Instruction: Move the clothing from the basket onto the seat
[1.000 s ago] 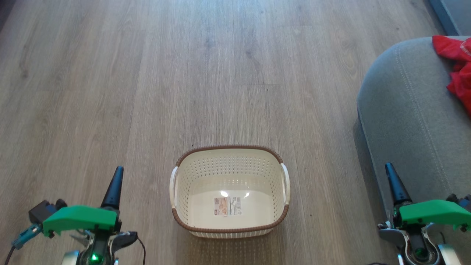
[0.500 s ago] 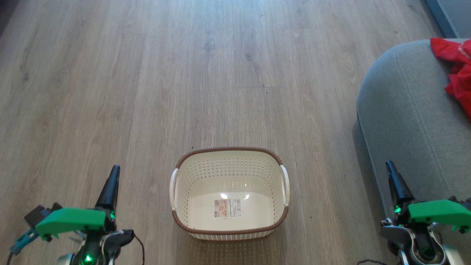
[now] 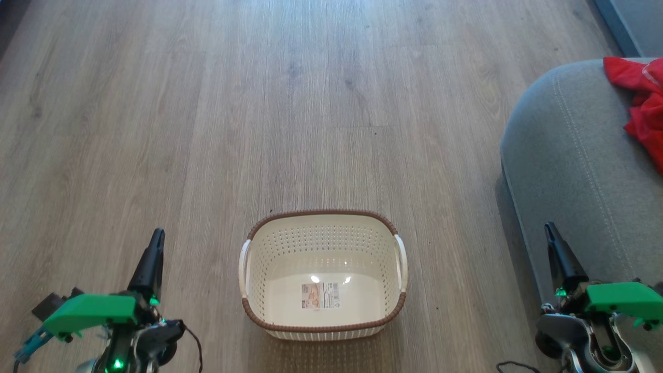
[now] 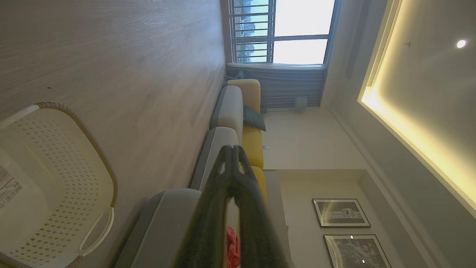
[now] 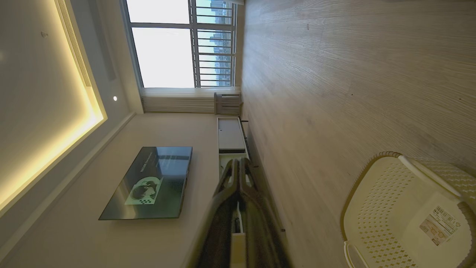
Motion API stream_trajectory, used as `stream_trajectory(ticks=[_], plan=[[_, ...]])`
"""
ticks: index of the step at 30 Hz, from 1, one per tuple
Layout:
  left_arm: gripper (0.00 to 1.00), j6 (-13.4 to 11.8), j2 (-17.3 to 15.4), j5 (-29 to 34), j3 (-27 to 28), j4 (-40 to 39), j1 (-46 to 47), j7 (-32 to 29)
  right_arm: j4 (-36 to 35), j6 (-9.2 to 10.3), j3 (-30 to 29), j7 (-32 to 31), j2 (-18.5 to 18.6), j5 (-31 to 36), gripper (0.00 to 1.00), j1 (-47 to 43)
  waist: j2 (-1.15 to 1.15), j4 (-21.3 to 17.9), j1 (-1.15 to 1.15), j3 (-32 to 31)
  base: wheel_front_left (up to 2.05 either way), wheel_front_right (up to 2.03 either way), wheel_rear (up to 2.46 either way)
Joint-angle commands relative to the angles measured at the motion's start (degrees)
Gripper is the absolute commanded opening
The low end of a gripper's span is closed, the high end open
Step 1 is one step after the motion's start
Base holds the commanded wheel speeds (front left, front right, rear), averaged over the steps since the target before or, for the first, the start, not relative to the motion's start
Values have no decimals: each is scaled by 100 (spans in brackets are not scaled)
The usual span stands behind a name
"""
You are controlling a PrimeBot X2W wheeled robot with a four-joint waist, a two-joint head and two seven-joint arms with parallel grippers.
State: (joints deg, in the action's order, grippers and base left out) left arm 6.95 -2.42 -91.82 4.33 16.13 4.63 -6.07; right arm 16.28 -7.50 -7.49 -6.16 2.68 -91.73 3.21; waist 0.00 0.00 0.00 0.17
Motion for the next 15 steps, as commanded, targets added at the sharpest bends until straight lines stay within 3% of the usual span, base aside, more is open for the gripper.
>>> stream_trajectory(ticks=[1, 15], plan=[[0, 54, -46, -33, 220, -207, 157, -43, -225, 1, 95, -34, 20, -42, 0, 298, 0, 0, 0, 1, 0, 0, 0], [0, 54, -46, -34, 220, -207, 157, -43, -225, 1, 96, -34, 20, -43, 0, 297, 0, 0, 0, 1, 0, 0, 0]])
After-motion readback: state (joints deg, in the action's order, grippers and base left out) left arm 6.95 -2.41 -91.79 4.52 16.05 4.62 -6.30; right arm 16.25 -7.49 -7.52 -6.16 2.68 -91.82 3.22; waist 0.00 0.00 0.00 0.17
